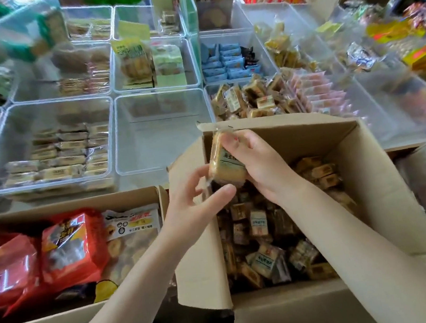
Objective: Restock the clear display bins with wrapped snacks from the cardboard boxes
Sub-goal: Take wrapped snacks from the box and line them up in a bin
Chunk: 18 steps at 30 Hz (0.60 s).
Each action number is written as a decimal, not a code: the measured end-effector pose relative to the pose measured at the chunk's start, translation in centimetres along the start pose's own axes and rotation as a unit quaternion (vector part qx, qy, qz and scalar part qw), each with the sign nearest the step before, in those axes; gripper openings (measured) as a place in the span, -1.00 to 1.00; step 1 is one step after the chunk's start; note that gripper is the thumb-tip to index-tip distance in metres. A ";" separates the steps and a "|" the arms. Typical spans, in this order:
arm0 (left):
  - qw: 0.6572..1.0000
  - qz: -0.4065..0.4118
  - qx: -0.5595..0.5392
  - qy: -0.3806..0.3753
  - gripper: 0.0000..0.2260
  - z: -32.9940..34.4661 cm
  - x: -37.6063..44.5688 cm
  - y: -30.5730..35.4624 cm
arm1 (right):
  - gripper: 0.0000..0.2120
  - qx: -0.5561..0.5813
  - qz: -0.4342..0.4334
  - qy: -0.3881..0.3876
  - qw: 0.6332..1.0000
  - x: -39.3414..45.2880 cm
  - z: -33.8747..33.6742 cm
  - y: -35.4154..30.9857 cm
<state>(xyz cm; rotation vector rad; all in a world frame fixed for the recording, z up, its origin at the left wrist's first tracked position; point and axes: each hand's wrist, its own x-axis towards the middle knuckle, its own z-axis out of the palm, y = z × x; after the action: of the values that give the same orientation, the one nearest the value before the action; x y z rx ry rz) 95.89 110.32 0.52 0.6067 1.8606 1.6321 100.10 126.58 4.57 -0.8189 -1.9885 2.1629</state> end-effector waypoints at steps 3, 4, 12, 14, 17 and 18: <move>0.996 -0.011 -0.044 0.077 -0.72 -2.6 0.3 0.7 | -0.39 0.026 0.005 -0.009 1.000 0.7 3.4 -0.6; 0.992 -0.027 -0.059 0.106 -0.80 -4.1 0.4 0.9 | -0.39 0.013 0.002 -0.022 1.000 1.0 4.4 -0.7; 0.991 -0.064 -0.037 0.114 -0.58 -20.3 1.6 -1.3 | -0.72 -0.300 -0.015 -0.177 0.937 5.3 15.1 -0.2; 0.993 -0.069 -0.013 0.096 -0.59 -23.9 2.1 -2.4 | -0.73 -0.338 -0.015 -0.186 0.923 6.9 18.7 0.2; 0.994 -0.060 0.020 0.091 -0.60 -29.4 3.1 -4.4 | -0.73 -0.361 -0.031 -0.179 0.915 9.6 23.7 0.5; 0.993 -0.052 0.041 0.095 -0.55 -31.3 3.5 -5.3 | -0.75 -0.363 -0.038 -0.165 0.916 10.7 25.1 0.6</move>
<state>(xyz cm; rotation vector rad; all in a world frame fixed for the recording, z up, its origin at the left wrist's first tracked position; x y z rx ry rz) 72.05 89.31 -2.73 0.3923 2.0678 1.6001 80.16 108.38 0.79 -0.4155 -3.0048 1.5677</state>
